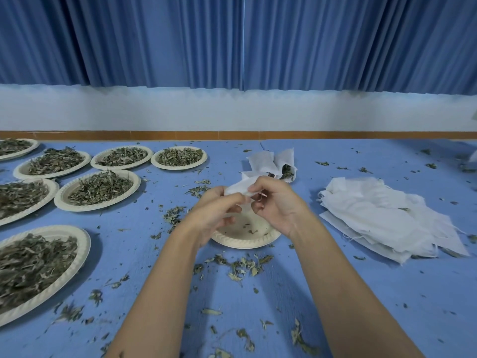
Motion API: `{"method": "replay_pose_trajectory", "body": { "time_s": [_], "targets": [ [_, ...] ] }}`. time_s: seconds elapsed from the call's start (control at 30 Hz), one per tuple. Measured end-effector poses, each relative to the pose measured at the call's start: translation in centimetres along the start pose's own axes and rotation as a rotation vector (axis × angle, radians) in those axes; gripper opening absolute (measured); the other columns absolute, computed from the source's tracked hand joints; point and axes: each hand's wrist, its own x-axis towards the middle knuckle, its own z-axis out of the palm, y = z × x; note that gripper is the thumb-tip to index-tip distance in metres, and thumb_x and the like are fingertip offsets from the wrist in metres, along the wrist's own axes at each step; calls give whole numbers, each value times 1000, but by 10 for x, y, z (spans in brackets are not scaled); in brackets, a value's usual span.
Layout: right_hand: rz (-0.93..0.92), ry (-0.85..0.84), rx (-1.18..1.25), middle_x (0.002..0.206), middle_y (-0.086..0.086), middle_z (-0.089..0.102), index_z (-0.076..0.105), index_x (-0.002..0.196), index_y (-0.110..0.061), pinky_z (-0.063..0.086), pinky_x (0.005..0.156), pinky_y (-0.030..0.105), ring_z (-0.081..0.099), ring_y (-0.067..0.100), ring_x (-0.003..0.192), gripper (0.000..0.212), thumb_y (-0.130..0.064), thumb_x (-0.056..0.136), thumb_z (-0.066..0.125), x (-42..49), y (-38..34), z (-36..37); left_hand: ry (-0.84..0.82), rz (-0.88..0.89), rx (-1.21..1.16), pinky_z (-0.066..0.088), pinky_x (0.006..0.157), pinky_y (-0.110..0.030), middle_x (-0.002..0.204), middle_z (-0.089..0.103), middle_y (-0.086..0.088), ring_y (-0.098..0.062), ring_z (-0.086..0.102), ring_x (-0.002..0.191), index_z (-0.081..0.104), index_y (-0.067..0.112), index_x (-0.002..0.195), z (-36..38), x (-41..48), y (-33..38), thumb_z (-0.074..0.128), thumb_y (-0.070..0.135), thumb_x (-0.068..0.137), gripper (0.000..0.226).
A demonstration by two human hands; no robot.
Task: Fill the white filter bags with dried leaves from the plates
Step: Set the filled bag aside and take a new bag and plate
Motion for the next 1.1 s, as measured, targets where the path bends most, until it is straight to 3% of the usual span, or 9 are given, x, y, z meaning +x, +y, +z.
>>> {"method": "replay_pose_trajectory", "body": {
  "time_s": [0.13,0.27,0.37,0.47,0.57,0.77,0.87,1.0,1.1],
  "targets": [
    [-254,180,-674,69,-2,45,45,63,-15,33,56,25,44,12,60,23,-23,80,59,-3,5,4,237,93,197,42,64,-32,76,57,-1,-16,54,66,54,13,81,7,0,0,65,36,82,26],
    [-269,157,-904,78,4,44,43,66,-12,26,50,25,41,14,58,28,-31,81,58,-4,5,5,396,211,230,42,65,-38,73,51,-4,-22,52,68,45,14,71,13,0,0,59,33,82,27],
    [-286,182,-915,78,6,45,36,60,-13,31,55,29,52,24,70,35,-32,82,56,-4,5,6,491,277,320,45,63,-42,69,51,0,-26,55,70,43,16,69,20,-2,0,52,35,84,25],
    [-334,212,-872,78,3,43,34,55,-17,43,60,37,54,25,69,39,-35,84,55,-5,5,9,575,391,490,31,49,-31,68,48,4,-15,46,60,40,20,69,22,-1,-3,52,30,85,22],
    [-398,315,-805,80,1,40,35,58,-12,51,76,51,56,32,79,37,-30,86,52,-5,4,7,523,431,675,31,50,-24,81,50,2,-14,47,68,42,18,84,20,4,-7,60,19,82,19],
    [-532,357,-1016,98,0,41,41,88,-13,37,64,32,44,17,75,18,-21,82,56,0,15,8,543,486,776,26,45,-24,72,47,3,-12,42,57,38,15,89,27,0,-14,55,29,89,23],
    [-581,432,-1054,91,3,50,43,86,-13,37,63,32,49,20,75,13,-21,86,53,2,15,5,643,516,673,29,45,-26,67,46,5,-13,44,56,38,15,88,25,-3,-9,51,23,90,15],
    [-570,438,-932,86,4,60,48,94,-14,48,68,43,60,27,77,14,-26,92,40,-1,17,11,589,550,691,38,55,-34,94,50,1,-21,49,70,35,15,107,29,-7,-8,51,6,89,26],
    [-618,442,-984,86,2,60,48,114,-17,38,61,35,57,27,78,23,-16,93,39,-1,21,17,582,571,747,37,57,-33,109,45,-2,-19,45,73,37,17,123,33,-6,-11,48,3,89,39]
  ]
}}
